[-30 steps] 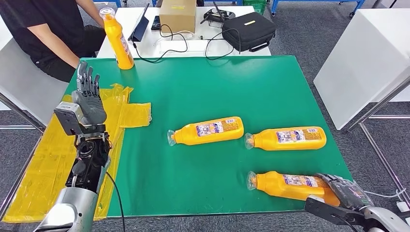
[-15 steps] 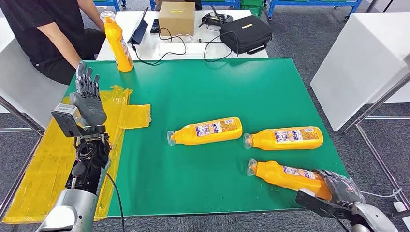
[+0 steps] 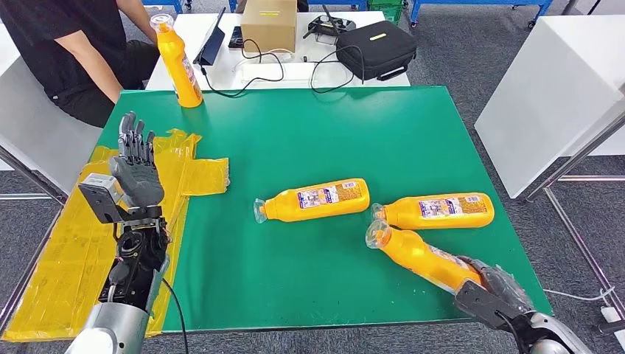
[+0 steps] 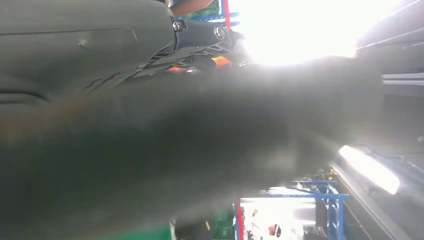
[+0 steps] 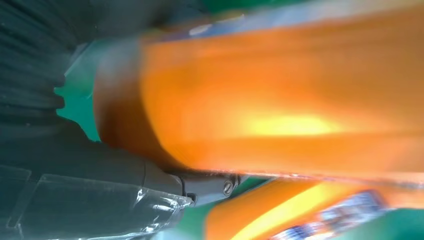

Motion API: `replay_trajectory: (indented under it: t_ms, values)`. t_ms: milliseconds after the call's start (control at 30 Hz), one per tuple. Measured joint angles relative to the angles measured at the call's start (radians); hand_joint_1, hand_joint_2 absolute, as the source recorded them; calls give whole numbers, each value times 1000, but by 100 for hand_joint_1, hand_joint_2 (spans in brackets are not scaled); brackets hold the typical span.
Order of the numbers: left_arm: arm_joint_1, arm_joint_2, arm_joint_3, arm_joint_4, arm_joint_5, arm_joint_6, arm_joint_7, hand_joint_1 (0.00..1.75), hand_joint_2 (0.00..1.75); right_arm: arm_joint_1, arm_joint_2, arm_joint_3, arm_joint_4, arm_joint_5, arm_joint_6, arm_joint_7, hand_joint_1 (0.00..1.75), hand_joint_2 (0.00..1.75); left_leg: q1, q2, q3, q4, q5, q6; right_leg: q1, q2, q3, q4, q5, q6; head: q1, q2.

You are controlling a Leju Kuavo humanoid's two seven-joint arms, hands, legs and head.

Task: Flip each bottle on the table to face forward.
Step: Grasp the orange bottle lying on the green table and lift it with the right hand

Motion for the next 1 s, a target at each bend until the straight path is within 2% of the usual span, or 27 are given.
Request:
replay_trajectory:
  t_ms: [100,167,433,567,700,867,1000]
  values:
    - [2,4,9,9,43,-64,32,0,175,6,29,-2,-40,-78,43,-23,175,175,0,-3,-6,0,1,0,0,-1,-4,0,0,0,0,0]
    - [0,6,12,27,90,-133,62,0,175,-24,49,3,-44,-114,47,-39,175,175,0,-3,-8,0,2,0,0,-1,-7,1,0,0,0,0]
    - [-33,-6,-3,106,208,-304,143,0,175,-280,139,86,59,-192,-1,-64,175,175,-1,-3,-12,0,5,0,-1,-2,-10,1,2,1,0,0]
    - [-33,-27,-40,118,228,-323,162,0,175,-417,216,151,151,-185,-74,-48,175,175,-1,-3,-12,0,6,0,-1,-2,-12,2,4,-1,0,0]
    - [-20,-42,-75,118,236,-329,168,0,175,-506,283,200,231,-180,-120,-36,175,175,-1,-3,-13,0,6,0,-1,-3,-13,2,3,-1,0,0]
    - [-17,-65,-117,117,223,-322,183,0,175,-561,350,226,294,-169,-180,-9,175,175,-1,-6,-16,1,6,0,-1,-6,-14,2,3,-1,0,0]
    - [-40,-94,-146,117,234,-322,219,0,175,-565,397,228,311,-156,-213,13,175,175,-1,-8,-17,1,6,0,-1,-6,-15,2,3,-1,0,0]
